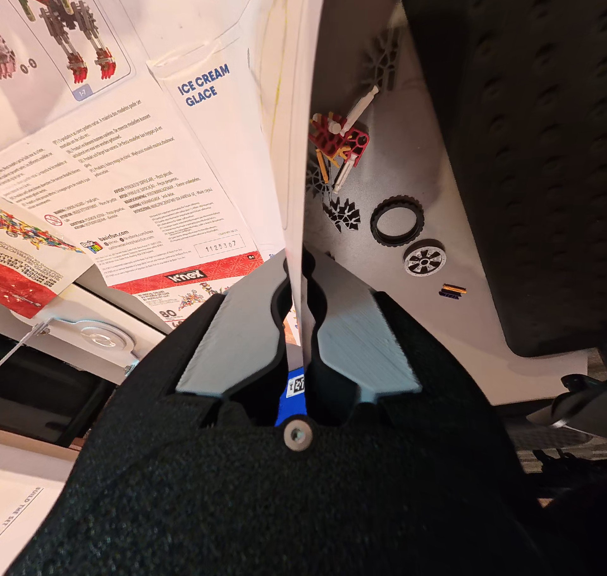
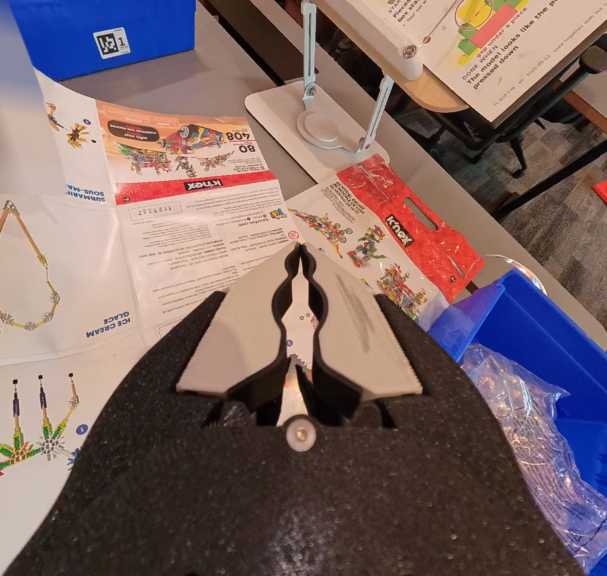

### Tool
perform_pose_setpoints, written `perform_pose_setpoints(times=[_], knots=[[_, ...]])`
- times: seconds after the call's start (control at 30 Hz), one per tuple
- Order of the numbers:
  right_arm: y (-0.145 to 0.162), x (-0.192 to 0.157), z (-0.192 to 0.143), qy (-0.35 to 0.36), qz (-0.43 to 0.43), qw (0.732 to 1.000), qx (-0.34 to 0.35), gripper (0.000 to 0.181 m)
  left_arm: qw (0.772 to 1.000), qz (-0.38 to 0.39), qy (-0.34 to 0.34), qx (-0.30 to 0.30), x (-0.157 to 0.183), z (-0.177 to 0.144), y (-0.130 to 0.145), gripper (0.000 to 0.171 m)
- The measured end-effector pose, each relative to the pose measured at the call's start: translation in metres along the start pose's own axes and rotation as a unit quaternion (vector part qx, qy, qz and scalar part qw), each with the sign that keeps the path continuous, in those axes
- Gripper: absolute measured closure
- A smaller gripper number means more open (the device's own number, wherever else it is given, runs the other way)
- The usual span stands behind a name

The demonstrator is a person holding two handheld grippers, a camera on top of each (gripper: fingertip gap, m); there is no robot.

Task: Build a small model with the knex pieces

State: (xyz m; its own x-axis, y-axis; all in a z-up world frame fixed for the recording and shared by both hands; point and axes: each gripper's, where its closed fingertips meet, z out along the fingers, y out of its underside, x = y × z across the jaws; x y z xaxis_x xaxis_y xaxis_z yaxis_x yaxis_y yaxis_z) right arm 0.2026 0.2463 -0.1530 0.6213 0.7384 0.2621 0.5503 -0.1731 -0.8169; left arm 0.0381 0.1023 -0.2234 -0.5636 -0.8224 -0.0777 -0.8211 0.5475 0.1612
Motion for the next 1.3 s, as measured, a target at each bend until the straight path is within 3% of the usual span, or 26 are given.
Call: perform_pose_setpoints(times=[0.33,0.43,0.57,0.73,0.9,1.1,1.3], knots=[[0.001,0.008,-0.002,0.001,0.018,1.000,0.003,0.181,1.000,0.005,-0.007,0.005,-0.006,-0.005,0.000,0.171],[0.026,-0.030,0.009,-0.099,-0.002,0.993,-0.063,0.181,1.000,0.002,-0.010,0.009,-0.008,-0.008,0.000,0.171],[0.071,-0.083,0.023,-0.177,-0.093,0.966,-0.164,0.181,1.000,0.004,-0.006,0.013,-0.006,-0.007,-0.002,0.171],[0.105,-0.112,0.030,-0.223,-0.129,0.940,-0.225,0.181,1.000,0.019,-0.005,0.005,0.003,0.002,-0.007,0.171],[0.124,-0.117,0.034,-0.227,-0.151,0.928,-0.255,0.181,1.000,0.024,-0.013,0.014,0.004,0.001,-0.011,0.171],[0.124,-0.118,0.034,-0.232,-0.135,0.929,-0.253,0.181,0.999,-0.009,-0.028,0.029,-0.016,-0.007,-0.004,0.171],[0.124,-0.118,0.034,-0.226,-0.152,0.929,-0.252,0.181,0.998,0.061,-0.007,0.002,0.035,0.016,-0.032,0.171]])
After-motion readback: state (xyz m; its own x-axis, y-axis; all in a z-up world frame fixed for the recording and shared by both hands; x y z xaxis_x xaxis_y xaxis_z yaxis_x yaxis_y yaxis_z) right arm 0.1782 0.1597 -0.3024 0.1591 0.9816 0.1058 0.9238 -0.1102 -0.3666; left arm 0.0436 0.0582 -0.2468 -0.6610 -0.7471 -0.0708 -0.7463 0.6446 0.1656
